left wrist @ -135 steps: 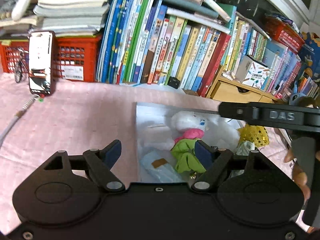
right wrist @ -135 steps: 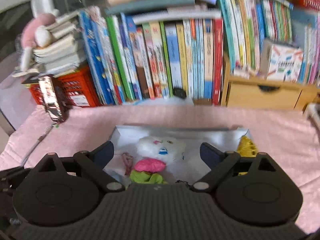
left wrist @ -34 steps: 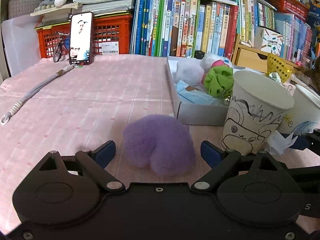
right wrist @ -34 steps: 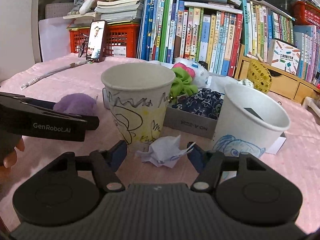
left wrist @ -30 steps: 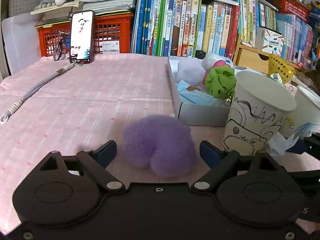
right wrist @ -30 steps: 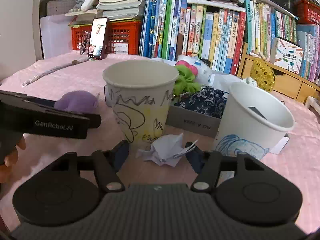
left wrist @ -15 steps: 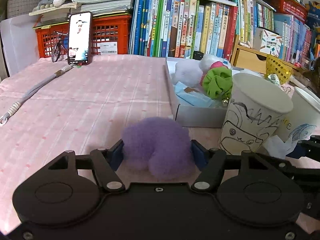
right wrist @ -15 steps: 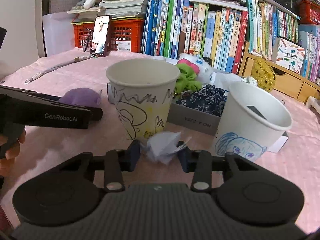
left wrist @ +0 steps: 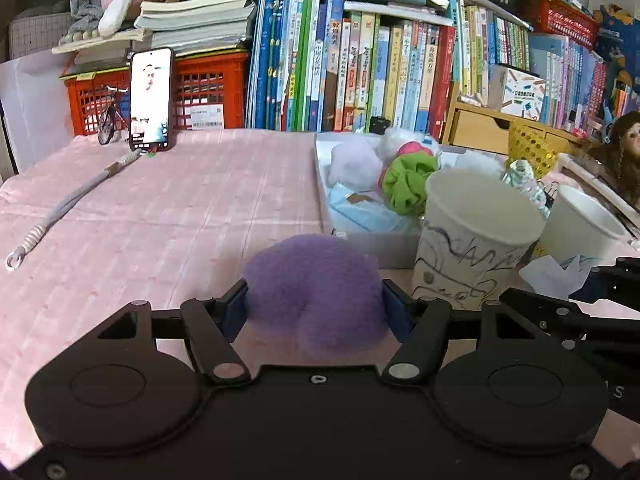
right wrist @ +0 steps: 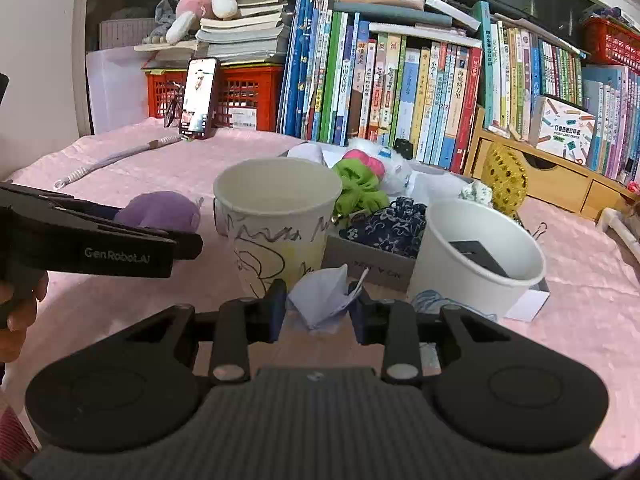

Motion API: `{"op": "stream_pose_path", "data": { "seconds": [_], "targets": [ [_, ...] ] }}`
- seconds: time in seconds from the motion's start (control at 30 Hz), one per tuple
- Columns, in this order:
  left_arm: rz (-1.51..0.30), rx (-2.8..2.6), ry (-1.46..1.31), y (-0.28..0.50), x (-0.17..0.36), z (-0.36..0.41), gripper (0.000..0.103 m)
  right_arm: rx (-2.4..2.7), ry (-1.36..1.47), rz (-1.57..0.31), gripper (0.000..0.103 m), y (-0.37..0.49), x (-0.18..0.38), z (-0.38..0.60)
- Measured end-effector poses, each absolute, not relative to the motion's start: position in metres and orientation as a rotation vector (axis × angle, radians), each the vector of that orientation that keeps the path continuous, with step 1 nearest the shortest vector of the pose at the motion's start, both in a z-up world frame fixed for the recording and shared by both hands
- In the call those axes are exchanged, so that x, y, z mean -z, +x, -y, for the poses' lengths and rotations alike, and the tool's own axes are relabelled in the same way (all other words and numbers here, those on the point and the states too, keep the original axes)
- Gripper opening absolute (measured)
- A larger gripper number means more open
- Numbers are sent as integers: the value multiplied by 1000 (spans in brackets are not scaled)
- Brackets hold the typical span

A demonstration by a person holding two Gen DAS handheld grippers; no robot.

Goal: Organize books
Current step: 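Lift and carry the purple pompom and white tissue over the grey tray with both tools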

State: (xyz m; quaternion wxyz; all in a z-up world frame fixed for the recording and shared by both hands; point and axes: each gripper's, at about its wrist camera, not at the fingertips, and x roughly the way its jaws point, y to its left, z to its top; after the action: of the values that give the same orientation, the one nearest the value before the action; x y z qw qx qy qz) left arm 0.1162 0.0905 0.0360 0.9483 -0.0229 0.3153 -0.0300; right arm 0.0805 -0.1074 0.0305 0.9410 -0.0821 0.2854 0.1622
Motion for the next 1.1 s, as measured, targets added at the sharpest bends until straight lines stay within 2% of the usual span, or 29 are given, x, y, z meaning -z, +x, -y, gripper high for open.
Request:
{"op": "stream_pose_path", "data": {
  "seconds": [0.83, 1.1],
  "targets": [
    [-541, 113, -52, 105, -101, -85, 65, -349, -131, -454, 38, 57, -82, 132],
    [-585, 165, -89, 132, -123, -82, 65, -357, -87, -447, 38, 70, -102, 145]
  ]
}}
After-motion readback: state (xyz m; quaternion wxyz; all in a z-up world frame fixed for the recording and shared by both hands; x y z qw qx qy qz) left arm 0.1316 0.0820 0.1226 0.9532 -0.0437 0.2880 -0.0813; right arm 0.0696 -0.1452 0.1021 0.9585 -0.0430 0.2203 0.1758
